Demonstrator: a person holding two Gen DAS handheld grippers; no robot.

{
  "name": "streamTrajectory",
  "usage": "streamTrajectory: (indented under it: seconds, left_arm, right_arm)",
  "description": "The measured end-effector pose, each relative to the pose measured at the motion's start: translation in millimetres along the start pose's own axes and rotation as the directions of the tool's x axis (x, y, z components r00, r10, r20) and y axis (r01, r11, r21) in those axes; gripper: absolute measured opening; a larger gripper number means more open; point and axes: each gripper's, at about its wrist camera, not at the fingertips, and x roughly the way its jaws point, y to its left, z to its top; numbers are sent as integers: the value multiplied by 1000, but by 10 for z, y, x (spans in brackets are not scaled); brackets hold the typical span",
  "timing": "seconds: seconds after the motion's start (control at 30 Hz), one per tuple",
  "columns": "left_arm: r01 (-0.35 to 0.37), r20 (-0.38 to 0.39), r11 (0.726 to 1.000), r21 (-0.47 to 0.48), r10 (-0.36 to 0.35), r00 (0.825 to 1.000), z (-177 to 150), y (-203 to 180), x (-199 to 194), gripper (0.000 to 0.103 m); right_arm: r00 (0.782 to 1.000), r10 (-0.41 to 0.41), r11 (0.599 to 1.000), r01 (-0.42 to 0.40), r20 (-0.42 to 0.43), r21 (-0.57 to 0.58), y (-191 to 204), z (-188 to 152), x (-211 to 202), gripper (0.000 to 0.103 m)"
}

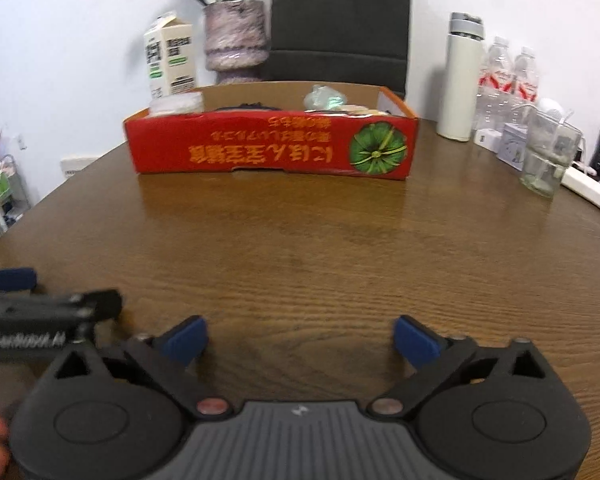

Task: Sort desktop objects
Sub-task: 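Withdraw both tools from the box back over the table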

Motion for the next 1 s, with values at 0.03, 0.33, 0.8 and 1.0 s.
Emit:
streamTrajectory:
  seconds: [0.03, 0.33, 0.8, 1.0]
  left_arm:
    - [0, 0, 1000, 0, 0, 1000, 5, -1, 1, 103]
    - [10, 0, 1000, 5, -10, 1000, 9, 7, 11, 103]
    - [18, 0, 1000, 8, -18, 1000, -5, 15, -8, 103]
    - [20, 0, 1000, 12, -20, 1000, -8, 20, -11, 103]
  right_arm:
    - [1000, -1, 1000, 1, 7, 2, 1, -11, -5, 103]
    - [1000, 1, 1000, -1, 9, 15, -32, 21, 24, 103]
    - [1000, -5, 1000, 5, 7, 10, -23, 25, 30, 103]
    - [1000, -5, 1000, 4, 7, 9, -26, 26, 31, 103]
